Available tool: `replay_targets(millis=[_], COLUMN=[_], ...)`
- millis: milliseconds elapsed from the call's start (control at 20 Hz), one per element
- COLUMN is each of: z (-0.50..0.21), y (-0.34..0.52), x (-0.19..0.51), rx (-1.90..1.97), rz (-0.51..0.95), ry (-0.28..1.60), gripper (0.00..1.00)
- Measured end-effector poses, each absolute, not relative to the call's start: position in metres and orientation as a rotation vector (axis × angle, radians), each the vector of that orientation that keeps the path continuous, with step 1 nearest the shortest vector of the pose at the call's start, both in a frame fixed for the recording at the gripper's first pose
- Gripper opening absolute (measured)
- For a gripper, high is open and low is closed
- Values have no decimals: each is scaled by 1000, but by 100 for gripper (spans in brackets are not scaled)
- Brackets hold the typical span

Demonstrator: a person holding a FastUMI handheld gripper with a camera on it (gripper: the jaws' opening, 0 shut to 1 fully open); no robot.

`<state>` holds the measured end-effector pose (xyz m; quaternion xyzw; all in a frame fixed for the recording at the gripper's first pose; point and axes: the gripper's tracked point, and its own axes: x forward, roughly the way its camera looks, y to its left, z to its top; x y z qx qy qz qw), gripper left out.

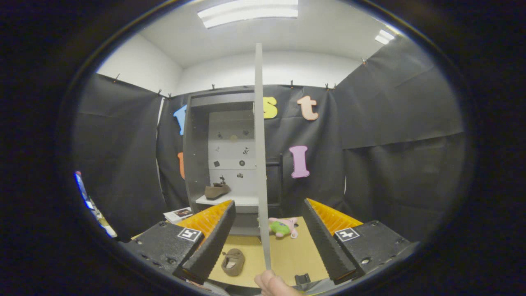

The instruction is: Open the shoe cabinet door, grab the shoes and put them into the shoe cabinet, then close the shoe cabinet door.

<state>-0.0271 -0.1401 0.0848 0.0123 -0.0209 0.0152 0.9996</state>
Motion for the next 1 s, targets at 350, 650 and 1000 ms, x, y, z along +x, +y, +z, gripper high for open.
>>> replay_targets(millis=[350,650,1000], z=[41,-17,-98], y=[-84,-43,2], x=[-20,18,79], rx=[-27,-82,-140], rz=[-16,-17,2], ry=[-67,-20,15], gripper=[100,100,100])
